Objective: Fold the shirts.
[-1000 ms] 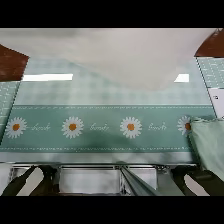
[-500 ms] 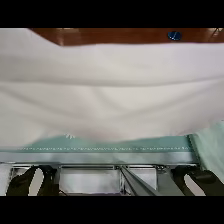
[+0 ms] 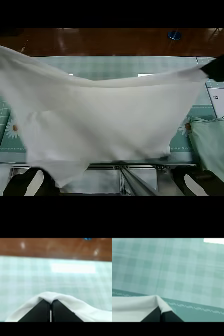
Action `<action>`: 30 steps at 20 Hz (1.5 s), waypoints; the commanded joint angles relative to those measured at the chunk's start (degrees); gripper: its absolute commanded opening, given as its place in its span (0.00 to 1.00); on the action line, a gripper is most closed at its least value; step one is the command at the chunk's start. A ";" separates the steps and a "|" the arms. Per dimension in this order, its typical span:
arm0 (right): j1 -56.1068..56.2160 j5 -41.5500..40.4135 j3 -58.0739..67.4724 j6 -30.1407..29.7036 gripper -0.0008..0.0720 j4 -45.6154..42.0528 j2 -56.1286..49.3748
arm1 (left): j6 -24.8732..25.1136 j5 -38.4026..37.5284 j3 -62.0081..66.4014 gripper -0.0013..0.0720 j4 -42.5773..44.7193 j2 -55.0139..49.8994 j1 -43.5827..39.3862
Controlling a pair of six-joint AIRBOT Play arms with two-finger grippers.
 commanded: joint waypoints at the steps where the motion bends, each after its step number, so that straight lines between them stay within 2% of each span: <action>1: -1.86 -14.91 -5.68 -0.37 0.03 3.63 -12.37 | 2.45 11.63 -8.68 0.06 -3.78 -11.82 -2.43; 3: -4.92 -21.07 -4.24 -0.74 0.03 11.26 -20.79 | 2.51 17.07 -7.39 0.06 -3.80 -20.83 -4.79; 5: -7.02 -23.63 -0.02 -2.08 0.03 18.10 -28.68 | 2.64 21.73 -4.59 0.06 -3.98 -29.16 -7.15; 7: -8.15 -23.98 4.68 -2.40 0.06 23.89 -34.77 | 2.38 23.02 -0.72 0.06 -5.11 -36.15 -9.11; 8: -8.83 -23.76 6.64 -2.27 0.30 27.04 -37.03 | 2.40 22.56 1.25 0.21 -5.57 -38.93 -9.92; 9: -9.75 -23.23 8.39 -2.19 0.55 29.38 -38.56 | 2.40 21.46 2.91 0.58 -5.64 -40.87 -10.32; 10: -10.93 -21.94 9.84 -1.86 0.58 30.14 -39.08 | 2.16 18.97 4.66 0.71 -5.20 -42.21 -10.16; 12: -15.08 -16.04 12.35 -1.75 0.57 29.68 -38.27 | 0.74 10.80 8.24 0.71 -1.09 -42.75 -7.28; 14: -20.70 -6.38 13.16 -4.15 0.57 28.28 -36.13 | -1.70 0.87 9.64 0.71 5.07 -41.83 -1.79; 15: -23.12 -1.49 12.37 -4.79 0.57 24.55 -34.58 | -1.70 -3.89 8.79 0.71 6.71 -41.27 1.53; 17: -26.08 2.01 5.90 -4.57 0.57 16.74 -29.99 | -1.36 -8.79 2.01 0.71 6.67 -38.71 7.19; 20: -27.23 -6.47 -15.61 -4.85 0.57 19.32 -18.82 | -1.07 -5.20 -18.80 0.71 4.48 -30.14 12.96; 21: -26.62 -9.90 -23.85 -7.02 0.57 23.80 -14.58 | -0.55 -3.76 -24.55 0.71 -0.02 -27.50 15.21; 22: -25.99 -11.85 -30.60 -9.92 0.57 28.39 -10.93 | 2.93 -2.51 -29.90 0.71 -5.92 -24.92 17.81; 24: -25.33 -14.27 -41.51 -11.89 0.57 34.29 -4.37 | 5.55 -2.49 -36.63 0.71 -11.23 -22.38 22.86; 27: -25.33 -14.19 -49.79 -12.33 0.57 35.89 1.11 | 6.73 -4.96 -41.51 0.71 -10.64 -23.30 26.97; 30: -25.33 -14.03 -52.41 -12.31 0.57 35.87 2.54 | 5.18 -2.58 -43.56 0.71 -8.98 -25.94 26.16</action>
